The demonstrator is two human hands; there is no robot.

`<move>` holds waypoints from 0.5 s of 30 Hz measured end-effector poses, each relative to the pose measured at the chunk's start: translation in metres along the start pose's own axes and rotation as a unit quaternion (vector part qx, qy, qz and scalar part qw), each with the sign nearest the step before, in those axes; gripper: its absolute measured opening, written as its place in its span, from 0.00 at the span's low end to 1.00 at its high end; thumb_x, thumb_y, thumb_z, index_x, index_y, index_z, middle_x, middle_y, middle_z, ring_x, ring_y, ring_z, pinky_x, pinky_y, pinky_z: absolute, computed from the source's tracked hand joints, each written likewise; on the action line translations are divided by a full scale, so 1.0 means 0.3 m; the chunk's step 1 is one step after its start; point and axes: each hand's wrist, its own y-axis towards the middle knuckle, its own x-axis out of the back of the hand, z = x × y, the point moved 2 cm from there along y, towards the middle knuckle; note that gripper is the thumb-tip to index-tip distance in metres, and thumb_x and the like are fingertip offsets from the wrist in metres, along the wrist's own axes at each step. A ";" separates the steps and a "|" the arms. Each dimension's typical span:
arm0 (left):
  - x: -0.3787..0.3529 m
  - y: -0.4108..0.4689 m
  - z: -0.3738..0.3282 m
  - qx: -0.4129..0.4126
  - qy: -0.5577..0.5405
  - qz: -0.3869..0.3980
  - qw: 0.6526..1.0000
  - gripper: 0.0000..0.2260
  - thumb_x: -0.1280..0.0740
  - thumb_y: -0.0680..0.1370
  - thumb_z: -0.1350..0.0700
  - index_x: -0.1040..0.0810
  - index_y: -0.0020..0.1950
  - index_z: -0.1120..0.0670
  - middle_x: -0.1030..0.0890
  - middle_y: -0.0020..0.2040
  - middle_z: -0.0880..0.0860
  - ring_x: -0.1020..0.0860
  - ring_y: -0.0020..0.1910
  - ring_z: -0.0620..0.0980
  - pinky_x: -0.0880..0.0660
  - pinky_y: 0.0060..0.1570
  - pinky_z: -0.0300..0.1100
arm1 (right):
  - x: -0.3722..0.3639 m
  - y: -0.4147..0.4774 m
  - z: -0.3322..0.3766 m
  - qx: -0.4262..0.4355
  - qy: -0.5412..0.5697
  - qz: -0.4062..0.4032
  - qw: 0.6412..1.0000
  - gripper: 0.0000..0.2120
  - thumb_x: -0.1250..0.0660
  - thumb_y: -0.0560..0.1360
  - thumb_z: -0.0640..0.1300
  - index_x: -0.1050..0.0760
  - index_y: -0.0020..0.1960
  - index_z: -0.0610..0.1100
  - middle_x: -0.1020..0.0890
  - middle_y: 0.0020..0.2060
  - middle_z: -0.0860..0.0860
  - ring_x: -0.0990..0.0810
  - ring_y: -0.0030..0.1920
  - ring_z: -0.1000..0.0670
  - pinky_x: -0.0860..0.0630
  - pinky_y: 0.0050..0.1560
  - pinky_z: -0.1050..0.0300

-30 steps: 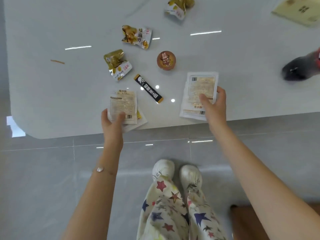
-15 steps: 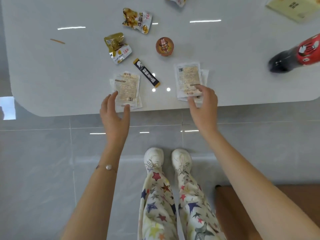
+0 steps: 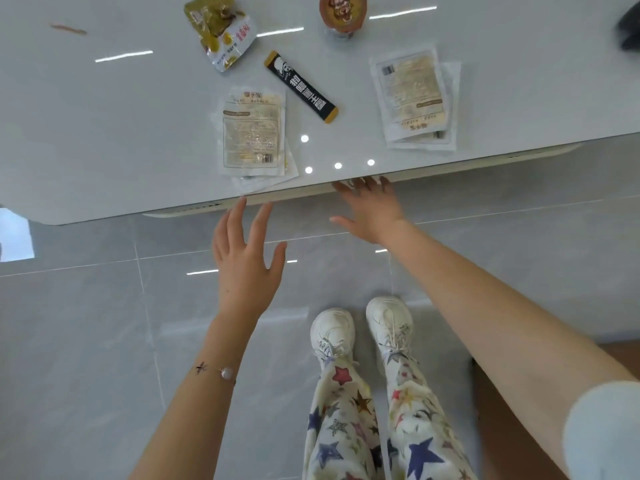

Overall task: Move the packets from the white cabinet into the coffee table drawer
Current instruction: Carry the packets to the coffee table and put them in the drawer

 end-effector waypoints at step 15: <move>0.047 0.002 0.023 -0.013 0.055 -0.016 0.998 0.25 0.38 0.80 0.48 0.37 0.75 0.50 0.39 0.75 0.59 0.41 0.73 0.61 0.43 0.71 0.61 | -0.158 -0.226 0.111 -0.049 0.026 0.063 0.997 0.35 0.51 0.75 0.70 0.49 0.76 0.54 0.34 0.71 0.39 0.38 0.71 0.37 0.37 0.65 0.39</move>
